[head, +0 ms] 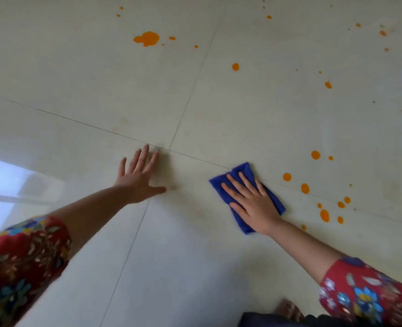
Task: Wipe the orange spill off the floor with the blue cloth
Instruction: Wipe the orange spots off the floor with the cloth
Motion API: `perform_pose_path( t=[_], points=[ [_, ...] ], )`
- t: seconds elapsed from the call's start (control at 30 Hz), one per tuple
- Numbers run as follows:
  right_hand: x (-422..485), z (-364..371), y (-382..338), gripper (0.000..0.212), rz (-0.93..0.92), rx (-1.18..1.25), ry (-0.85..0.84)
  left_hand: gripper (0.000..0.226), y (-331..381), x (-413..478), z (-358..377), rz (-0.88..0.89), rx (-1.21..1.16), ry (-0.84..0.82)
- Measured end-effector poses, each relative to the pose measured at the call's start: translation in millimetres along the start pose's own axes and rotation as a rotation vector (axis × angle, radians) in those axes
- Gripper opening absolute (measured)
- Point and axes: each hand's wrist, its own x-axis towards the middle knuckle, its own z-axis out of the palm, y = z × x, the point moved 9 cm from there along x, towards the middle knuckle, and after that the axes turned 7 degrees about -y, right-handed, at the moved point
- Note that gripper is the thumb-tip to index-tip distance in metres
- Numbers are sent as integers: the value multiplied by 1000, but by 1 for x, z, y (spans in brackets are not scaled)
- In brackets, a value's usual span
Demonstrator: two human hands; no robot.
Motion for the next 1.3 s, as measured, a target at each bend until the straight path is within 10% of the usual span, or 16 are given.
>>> perform_pose_path(
  t=[0.2,0.43,0.63,0.83,1.07,1.3],
  points=[
    [-115,47,-74,56,-400,-77,-66,74,108,10,15,163,-165,65],
    [-96,31,36,53,116,132,-24,73,154,2,72,57,-127,220],
    [-175,62,-1,53,-230,37,-135,87,154,1,74,81,-53,227],
    [-146,39,92,52,249,198,-25,93,157,-2,72,48,-56,277],
    [-199,57,56,53,-69,15,-82,100,175,-2,60,89,14,281],
    [-172,49,100,52,294,209,-36,92,245,10,71,240,-36,241]
  ],
)
